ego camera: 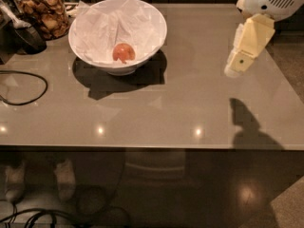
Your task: Pick apple from white bowl
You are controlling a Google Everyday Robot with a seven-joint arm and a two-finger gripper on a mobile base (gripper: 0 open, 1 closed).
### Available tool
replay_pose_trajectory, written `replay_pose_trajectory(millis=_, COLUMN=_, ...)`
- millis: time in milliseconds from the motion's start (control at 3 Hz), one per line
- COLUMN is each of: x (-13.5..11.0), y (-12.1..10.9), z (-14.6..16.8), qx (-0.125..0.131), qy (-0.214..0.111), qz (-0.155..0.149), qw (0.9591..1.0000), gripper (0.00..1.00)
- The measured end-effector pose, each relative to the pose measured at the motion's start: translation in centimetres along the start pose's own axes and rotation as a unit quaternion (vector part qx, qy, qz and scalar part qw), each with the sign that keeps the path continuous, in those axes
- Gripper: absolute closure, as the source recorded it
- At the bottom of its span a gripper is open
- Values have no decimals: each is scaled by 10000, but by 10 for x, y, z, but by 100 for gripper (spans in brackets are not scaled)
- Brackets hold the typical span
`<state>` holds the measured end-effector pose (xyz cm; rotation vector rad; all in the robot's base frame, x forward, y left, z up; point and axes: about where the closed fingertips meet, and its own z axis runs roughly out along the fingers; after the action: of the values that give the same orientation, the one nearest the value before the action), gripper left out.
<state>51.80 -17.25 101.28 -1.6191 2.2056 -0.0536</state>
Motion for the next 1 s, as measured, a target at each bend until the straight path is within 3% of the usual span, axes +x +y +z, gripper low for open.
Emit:
replay_pose_trajectory(millis=333, x=-15, y=-4, z=9, qx=41, qy=-145, qz=31, qw=9999, gripper=0)
replay_pose_trajectory(millis=1000, x=-62, y=-32, z=29, qx=-57, qy=-272, qz=-38, qw=9996, gripper=0)
